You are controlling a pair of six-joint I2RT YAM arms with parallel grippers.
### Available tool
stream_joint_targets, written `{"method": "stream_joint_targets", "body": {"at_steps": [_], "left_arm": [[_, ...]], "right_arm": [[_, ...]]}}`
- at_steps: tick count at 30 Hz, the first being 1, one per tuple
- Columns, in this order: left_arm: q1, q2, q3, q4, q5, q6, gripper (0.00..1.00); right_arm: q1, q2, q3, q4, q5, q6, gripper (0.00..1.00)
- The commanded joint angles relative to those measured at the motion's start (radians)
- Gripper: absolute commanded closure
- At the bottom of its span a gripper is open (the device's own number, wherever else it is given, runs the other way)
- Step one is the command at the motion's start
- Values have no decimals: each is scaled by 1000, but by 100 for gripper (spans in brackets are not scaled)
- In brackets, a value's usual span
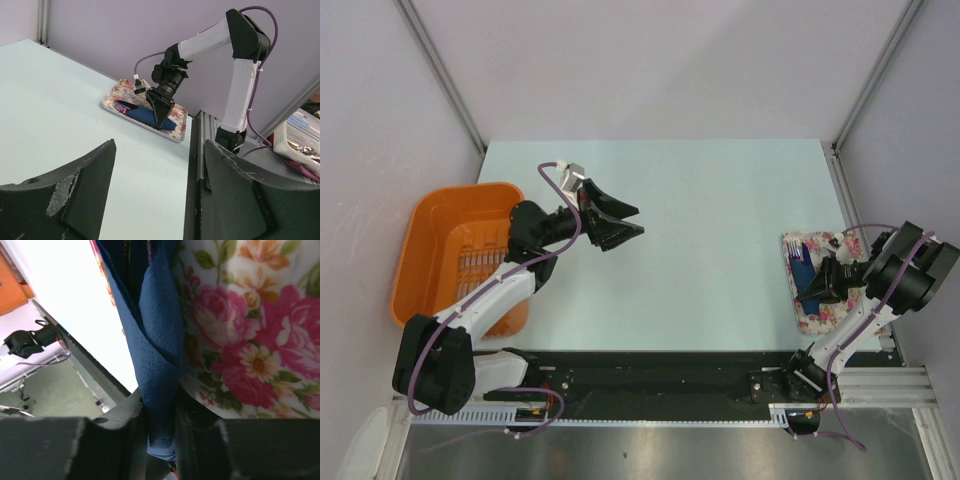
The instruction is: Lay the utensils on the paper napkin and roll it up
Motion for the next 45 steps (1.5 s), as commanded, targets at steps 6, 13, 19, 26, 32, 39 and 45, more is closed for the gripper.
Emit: {"method": "stream_joint_targets", "body": {"at_steps": [6, 13, 19, 26, 32, 39, 45], "left_arm": [[5, 8, 45, 21, 27, 23, 24], [5, 5, 41, 34, 25, 14, 24], [5, 2, 35, 35, 21, 12, 24], [5, 0, 24, 47, 16, 6, 24], [5, 5, 24, 55, 16, 0, 24], [5, 11, 21, 61, 15, 2, 24], [6, 11, 15, 75, 7, -9, 24]], "right_arm": [[1, 6, 14, 48, 125, 17, 61], [-6, -24, 17, 42, 177, 18, 45], [-5, -60, 15, 58, 201, 52, 33], [18, -134, -38, 122, 247, 95, 7], [57, -220, -91, 191, 304, 129, 0], [93, -307, -132, 259, 352, 158, 0], [104, -347, -132, 271, 384, 169, 0]]}}
